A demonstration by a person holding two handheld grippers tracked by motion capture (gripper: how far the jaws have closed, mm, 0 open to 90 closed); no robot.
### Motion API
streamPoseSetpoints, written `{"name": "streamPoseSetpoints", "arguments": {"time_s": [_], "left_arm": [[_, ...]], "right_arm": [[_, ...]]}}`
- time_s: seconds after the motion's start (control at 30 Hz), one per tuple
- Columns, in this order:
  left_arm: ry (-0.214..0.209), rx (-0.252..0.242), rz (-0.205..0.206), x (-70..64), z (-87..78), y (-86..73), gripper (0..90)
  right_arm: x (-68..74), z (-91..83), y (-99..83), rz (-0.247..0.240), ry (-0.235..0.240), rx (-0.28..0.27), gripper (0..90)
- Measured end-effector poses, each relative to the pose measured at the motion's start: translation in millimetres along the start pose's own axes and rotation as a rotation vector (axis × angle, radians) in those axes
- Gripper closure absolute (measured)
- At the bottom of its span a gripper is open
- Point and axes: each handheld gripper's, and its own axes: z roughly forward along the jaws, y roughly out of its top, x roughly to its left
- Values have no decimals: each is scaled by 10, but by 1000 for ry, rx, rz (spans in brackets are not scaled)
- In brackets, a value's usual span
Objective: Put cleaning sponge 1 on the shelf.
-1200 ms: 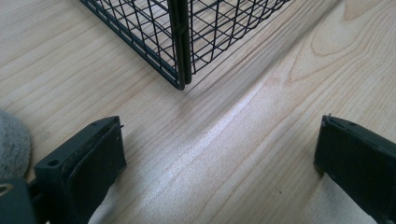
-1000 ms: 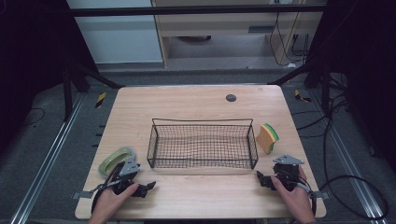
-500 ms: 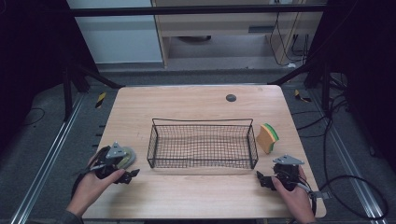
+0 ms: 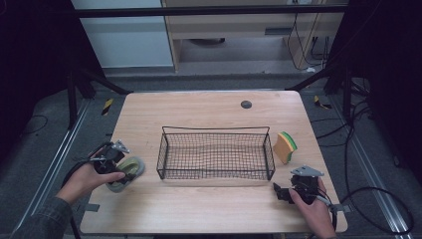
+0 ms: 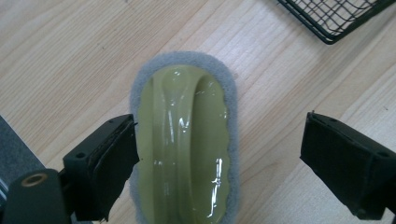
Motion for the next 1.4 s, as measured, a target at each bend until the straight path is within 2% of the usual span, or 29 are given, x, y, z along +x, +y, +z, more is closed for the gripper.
{"name": "streamPoseSetpoints", "arguments": {"time_s": [0.13,0.2,0.23,0.33,0.43,0.57,0.77,1.13,1.4], "left_arm": [[7,34,3,45,15,26,143],[-7,43,-1,74,18,43,149],[-13,57,-9,95,29,56,182],[1,81,0,124,39,69,203],[-11,117,5,158,76,96,291],[-3,150,20,174,112,122,349],[-43,190,33,203,172,148,479],[-47,192,34,239,177,132,590],[-54,196,40,238,185,138,628]], "right_arm": [[1,-1,0,-1,0,0,5],[1,0,0,-1,0,0,5],[2,0,0,-1,0,0,5],[3,0,0,-1,0,0,5],[5,0,0,0,0,-1,5],[5,1,-1,-3,-1,-1,5],[6,2,-1,-5,0,-2,5],[18,-3,-2,2,5,1,5],[21,-3,-2,0,8,0,5]]}}
